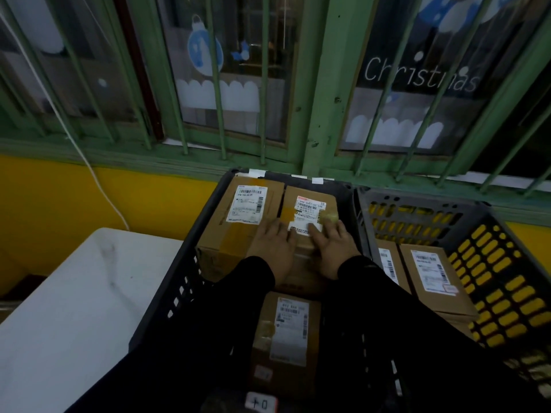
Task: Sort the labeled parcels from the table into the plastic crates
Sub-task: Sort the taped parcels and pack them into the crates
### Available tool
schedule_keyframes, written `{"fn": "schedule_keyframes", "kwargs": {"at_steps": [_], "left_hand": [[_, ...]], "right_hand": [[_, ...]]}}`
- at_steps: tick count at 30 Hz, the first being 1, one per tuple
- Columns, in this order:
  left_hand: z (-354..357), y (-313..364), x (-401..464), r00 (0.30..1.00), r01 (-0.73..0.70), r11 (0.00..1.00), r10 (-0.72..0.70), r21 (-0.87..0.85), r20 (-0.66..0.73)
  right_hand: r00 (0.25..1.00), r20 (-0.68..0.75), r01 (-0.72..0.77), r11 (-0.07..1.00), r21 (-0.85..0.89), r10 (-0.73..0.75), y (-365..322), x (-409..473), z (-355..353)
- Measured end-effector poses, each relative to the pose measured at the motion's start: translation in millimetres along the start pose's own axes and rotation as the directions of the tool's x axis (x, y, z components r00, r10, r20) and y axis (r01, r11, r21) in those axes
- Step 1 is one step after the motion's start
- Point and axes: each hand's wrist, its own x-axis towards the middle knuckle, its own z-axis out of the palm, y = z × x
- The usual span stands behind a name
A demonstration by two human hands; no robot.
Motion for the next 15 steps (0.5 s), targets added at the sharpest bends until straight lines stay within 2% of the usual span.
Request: {"fn": "schedule_keyframes", "kwargs": {"at_steps": [2, 4, 6, 8, 10, 13, 15], "left_hand": [[-3.9, -7.4, -12.7, 1.0, 0.002, 0.995, -0.005, -0.103, -0.022], [-7.9, -15.6, -24.5, 0.999, -0.005, 0.968, -0.008, -0.25, -0.051], [-14.0, -19.8, -35.1, 0.992, -0.04, 0.883, -0.021, -0.469, -0.123], [-24.4, -17.5, -43.2, 0.976, -0.094, 0.729, -0.068, -0.678, -0.209], [-39.3, -8.5, -49.6, 0.965, -0.143, 0.556, -0.106, -0.819, -0.24], [-71.3, 25.7, -60.0, 0.949, -0.262, 0.243, -0.11, -0.934, -0.295], [-99.1, 58.9, -73.4, 0.934, -0.339, 0.031, -0.106, -0.94, -0.34]], "right_hand": [[0.996, -0.088, 0.029, 0.995, 0.094, -0.021, -6.9, -14.8, -1.3], [0.982, -0.187, 0.061, 0.956, 0.287, -0.007, -13.7, -34.8, -4.4], [0.941, -0.331, 0.101, 0.879, 0.466, 0.067, -15.4, -62.1, -10.7], [0.869, -0.469, 0.152, 0.817, 0.557, 0.158, -12.1, -91.6, -20.6], [0.809, -0.53, 0.169, 0.763, 0.624, 0.254, -5.7, -121.8, -29.9], [0.711, -0.576, 0.173, 0.694, 0.699, 0.403, 14.2, -173.1, -34.9], [0.651, -0.576, 0.178, 0.638, 0.749, 0.494, 32.3, -211.4, -37.0]]}}
